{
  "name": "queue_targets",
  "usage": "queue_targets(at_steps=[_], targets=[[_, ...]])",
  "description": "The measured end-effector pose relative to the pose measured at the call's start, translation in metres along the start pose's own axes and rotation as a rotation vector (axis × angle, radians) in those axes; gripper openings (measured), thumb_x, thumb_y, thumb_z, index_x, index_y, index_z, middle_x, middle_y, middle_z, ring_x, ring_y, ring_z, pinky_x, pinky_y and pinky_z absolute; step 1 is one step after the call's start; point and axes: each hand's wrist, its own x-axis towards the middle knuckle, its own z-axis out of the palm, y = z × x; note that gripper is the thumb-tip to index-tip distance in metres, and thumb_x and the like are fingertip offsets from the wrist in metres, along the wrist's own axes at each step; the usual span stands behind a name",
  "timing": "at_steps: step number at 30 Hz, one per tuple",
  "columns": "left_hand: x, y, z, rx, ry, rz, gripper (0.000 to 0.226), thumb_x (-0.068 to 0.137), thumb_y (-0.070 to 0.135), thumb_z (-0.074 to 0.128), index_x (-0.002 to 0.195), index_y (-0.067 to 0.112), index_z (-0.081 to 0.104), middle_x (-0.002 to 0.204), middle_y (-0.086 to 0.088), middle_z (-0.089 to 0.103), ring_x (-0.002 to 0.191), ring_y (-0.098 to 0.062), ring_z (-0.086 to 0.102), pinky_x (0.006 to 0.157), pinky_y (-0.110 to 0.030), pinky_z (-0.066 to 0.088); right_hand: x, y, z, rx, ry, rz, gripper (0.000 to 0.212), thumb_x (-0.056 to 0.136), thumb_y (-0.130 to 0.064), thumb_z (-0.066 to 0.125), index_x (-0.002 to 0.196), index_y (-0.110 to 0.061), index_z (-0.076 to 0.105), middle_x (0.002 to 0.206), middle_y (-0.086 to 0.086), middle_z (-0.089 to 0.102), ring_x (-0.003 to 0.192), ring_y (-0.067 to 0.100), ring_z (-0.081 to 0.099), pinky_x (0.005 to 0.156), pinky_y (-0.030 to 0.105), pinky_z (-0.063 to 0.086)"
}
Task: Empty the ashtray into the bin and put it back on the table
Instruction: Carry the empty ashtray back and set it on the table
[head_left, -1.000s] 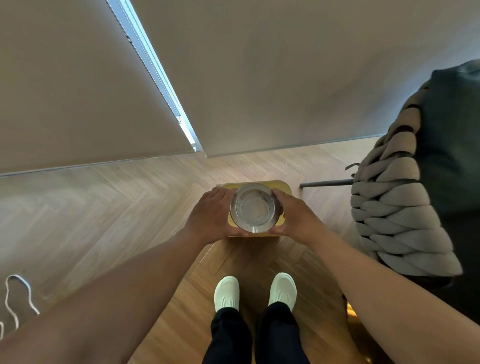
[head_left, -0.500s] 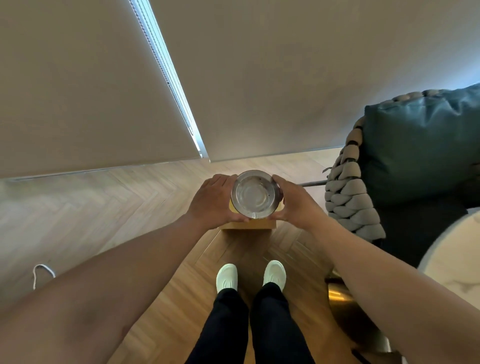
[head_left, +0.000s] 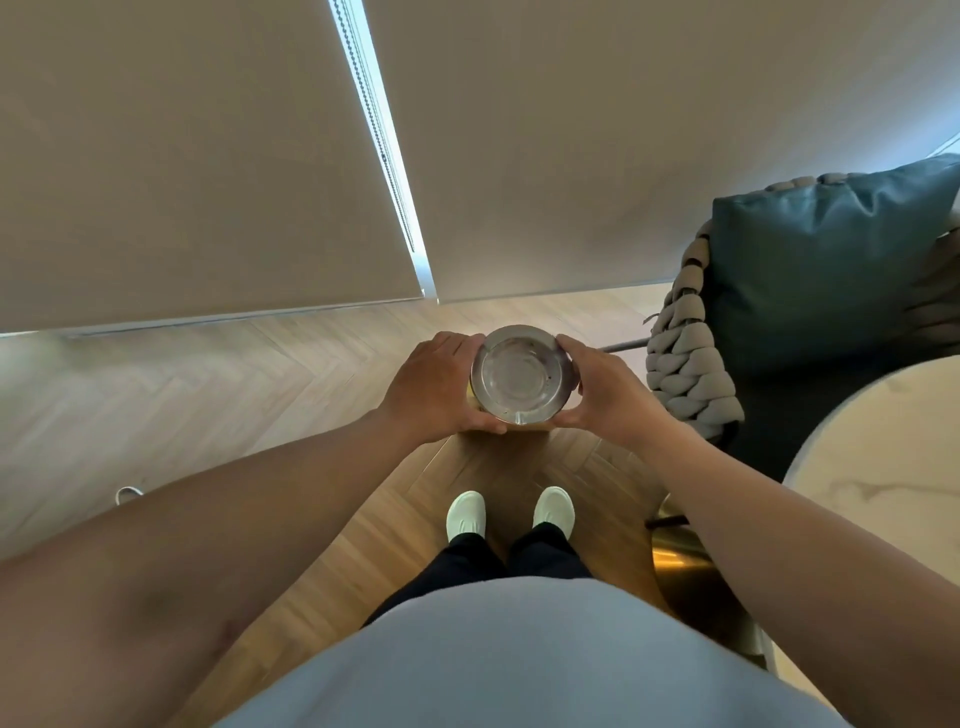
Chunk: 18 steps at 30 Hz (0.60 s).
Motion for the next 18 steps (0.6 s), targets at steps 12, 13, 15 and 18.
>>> queue_targets(at_steps=[12,13,15,18], targets=[[-0.04,-0.002,-0.006,-0.017,-0.028,0.104,0.108,0.047,0.069,0.082,0.134,0.014,0.046,0.128,-0.005,0.058,0.116,-0.023,0.051,0.099,-0.038,0.041,-0.05,-0.026,0.032,0.002,0.077,0.099,0.086,0.061,-0.036,0.092,0.132,-0.024,0.044,0.116,-0.004,0.065,0.099,0.015,0.06,0.087,0.041,0.055],[-0.038,-0.003,-0.007,-0.016,-0.037,0.118,0.109,0.047,0.069,0.082,0.134,0.014,0.046,0.128,-0.005,0.058,0.115,-0.022,0.051,0.099,-0.037,0.041,-0.052,-0.027,0.033,0.004,0.092,0.105,0.086,0.061,-0.037,0.091,0.132,-0.025,0.044,0.116,-0.005,0.064,0.099,0.015,0.06,0.088,0.041,0.055],[-0.034,-0.001,-0.009,-0.012,-0.064,0.147,0.11,0.047,0.069,0.082,0.135,0.015,0.046,0.128,-0.004,0.057,0.115,-0.021,0.051,0.099,-0.037,0.041,-0.056,-0.027,0.035,0.013,0.121,0.131,0.086,0.061,-0.039,0.091,0.132,-0.026,0.043,0.118,-0.006,0.063,0.102,0.015,0.06,0.089,0.041,0.055],[-0.028,0.005,-0.009,-0.012,-0.108,0.201,0.11,0.047,0.071,0.08,0.136,0.017,0.045,0.129,-0.004,0.057,0.116,-0.021,0.05,0.099,-0.038,0.042,-0.069,-0.024,0.038,0.027,0.159,0.183,0.087,0.063,-0.042,0.09,0.134,-0.029,0.04,0.123,-0.007,0.062,0.109,0.014,0.06,0.094,0.041,0.054]])
